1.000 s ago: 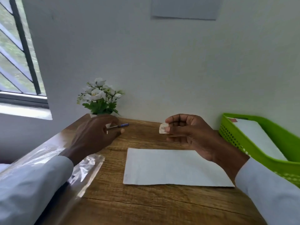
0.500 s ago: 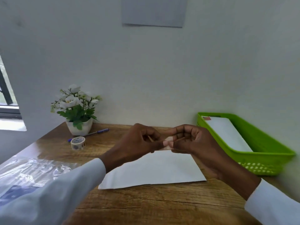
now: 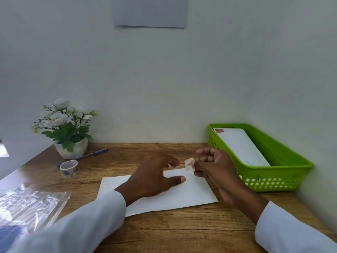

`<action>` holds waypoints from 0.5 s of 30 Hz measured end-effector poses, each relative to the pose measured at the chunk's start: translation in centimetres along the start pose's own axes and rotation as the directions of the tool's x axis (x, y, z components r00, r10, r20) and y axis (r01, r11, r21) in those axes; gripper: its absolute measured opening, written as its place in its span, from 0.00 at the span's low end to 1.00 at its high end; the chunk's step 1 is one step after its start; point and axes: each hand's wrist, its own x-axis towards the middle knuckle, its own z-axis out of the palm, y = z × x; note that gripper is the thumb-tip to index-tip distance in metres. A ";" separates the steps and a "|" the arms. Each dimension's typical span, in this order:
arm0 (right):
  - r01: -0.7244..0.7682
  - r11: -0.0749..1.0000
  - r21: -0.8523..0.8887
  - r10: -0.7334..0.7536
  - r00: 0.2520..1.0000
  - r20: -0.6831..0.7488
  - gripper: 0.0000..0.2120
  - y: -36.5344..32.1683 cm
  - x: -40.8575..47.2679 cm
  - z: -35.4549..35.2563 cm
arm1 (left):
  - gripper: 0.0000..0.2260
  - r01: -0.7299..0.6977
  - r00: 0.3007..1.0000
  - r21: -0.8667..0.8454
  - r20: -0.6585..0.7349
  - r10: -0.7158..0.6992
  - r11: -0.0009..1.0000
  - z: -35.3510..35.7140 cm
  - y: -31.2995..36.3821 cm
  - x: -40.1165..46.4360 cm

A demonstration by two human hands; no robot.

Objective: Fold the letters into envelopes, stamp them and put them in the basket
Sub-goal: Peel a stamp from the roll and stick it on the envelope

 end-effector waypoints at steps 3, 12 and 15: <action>-0.024 0.998 -0.060 0.020 0.998 -0.053 0.15 1.0 0.6 -0.4 | 0.31 -0.020 0.997 0.067 0.073 0.015 0.998 1.7 0.4 0.2; -0.140 0.986 -0.086 0.132 0.987 -0.093 0.20 2.4 1.6 -0.5 | 0.32 -0.013 0.964 0.174 0.264 -0.034 0.985 2.5 -0.8 -1.4; -0.197 0.979 -0.060 0.192 0.978 -0.077 0.23 2.4 1.8 -0.4 | 0.31 -0.024 0.956 0.210 0.292 -0.039 0.977 2.2 -0.7 -1.8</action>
